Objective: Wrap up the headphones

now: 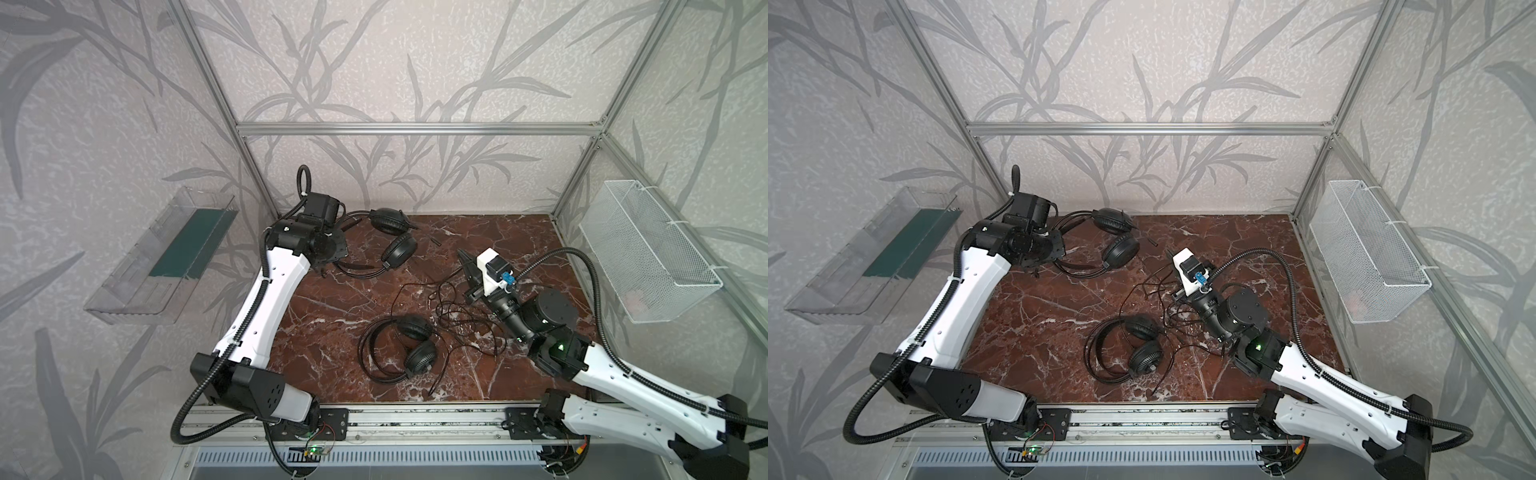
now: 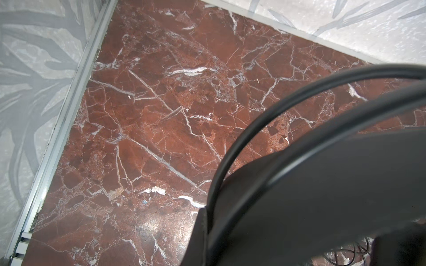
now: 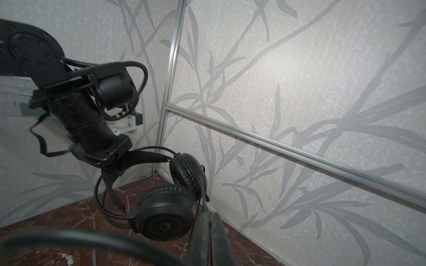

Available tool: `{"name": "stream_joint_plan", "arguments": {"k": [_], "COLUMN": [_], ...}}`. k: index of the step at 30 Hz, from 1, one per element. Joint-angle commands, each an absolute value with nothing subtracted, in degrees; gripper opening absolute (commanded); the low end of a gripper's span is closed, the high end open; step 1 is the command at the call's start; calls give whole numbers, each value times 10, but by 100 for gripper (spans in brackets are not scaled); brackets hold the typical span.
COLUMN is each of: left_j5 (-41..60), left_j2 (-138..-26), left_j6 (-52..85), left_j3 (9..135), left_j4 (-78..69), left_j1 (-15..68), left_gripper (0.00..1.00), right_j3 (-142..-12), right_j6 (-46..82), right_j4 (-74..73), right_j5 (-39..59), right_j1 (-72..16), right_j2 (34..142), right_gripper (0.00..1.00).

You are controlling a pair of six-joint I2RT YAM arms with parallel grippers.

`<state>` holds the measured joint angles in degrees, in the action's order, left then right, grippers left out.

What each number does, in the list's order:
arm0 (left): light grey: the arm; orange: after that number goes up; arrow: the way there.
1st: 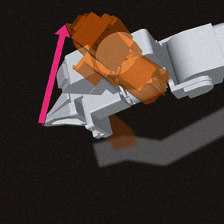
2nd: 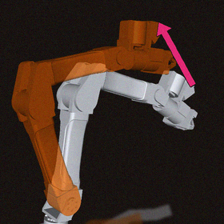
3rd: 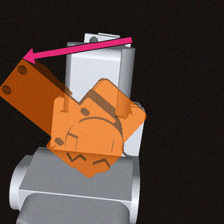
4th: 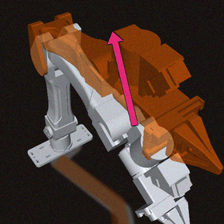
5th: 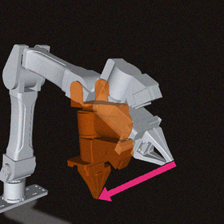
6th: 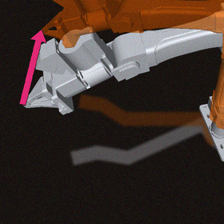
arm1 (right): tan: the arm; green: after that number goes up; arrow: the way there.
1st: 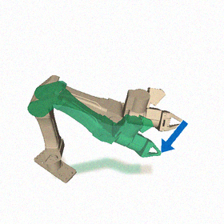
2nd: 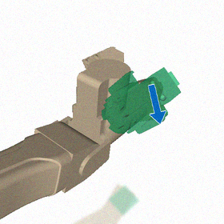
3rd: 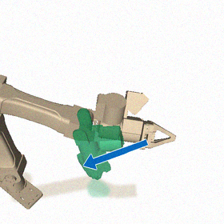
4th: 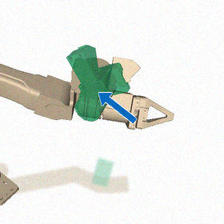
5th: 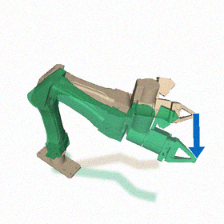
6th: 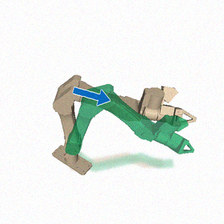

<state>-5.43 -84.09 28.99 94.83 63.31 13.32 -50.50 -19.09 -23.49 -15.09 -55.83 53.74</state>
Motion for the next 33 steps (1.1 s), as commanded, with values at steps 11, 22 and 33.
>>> {"name": "stream_joint_plan", "arguments": {"k": [11, 22, 33], "left_j5": [-36, -54, -43], "left_j2": [-845, -869, -837], "left_j6": [306, 293, 296], "left_j3": [916, 871, 849], "left_j4": [588, 570, 555], "left_j1": [133, 160, 150], "left_gripper": [0, 0, 0], "right_j3": [-893, -1183, -1181], "right_j6": [-399, -535, -712], "right_j4": [123, 300, 178], "right_j5": [-71, -143, -304], "right_j1": [-697, -750, -774], "right_j2": [700, 854, 893], "right_gripper": [0, 0, 0]}}
